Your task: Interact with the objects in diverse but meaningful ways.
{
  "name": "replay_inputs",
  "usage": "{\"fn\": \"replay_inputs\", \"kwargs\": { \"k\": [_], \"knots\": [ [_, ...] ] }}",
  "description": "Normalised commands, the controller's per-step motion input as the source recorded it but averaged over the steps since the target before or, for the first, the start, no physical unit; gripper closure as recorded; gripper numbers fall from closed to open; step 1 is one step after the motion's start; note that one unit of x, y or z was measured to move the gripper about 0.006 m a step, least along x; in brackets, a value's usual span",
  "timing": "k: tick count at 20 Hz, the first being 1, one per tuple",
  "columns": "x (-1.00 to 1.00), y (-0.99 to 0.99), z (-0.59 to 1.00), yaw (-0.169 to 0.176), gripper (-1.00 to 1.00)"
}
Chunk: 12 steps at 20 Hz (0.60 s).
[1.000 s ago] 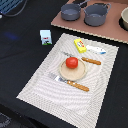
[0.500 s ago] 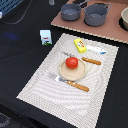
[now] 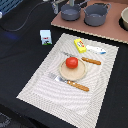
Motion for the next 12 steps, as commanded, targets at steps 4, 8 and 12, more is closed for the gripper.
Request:
{"fn": "replay_inputs", "kwargs": {
  "k": [4, 8, 12],
  "knots": [
    [0.55, 0.00, -0.17, -0.096, -1.00],
    [0.69, 0.00, -0.08, -0.092, -1.00],
    [0.56, -0.04, -0.12, -0.070, -1.00]
  ]
}}
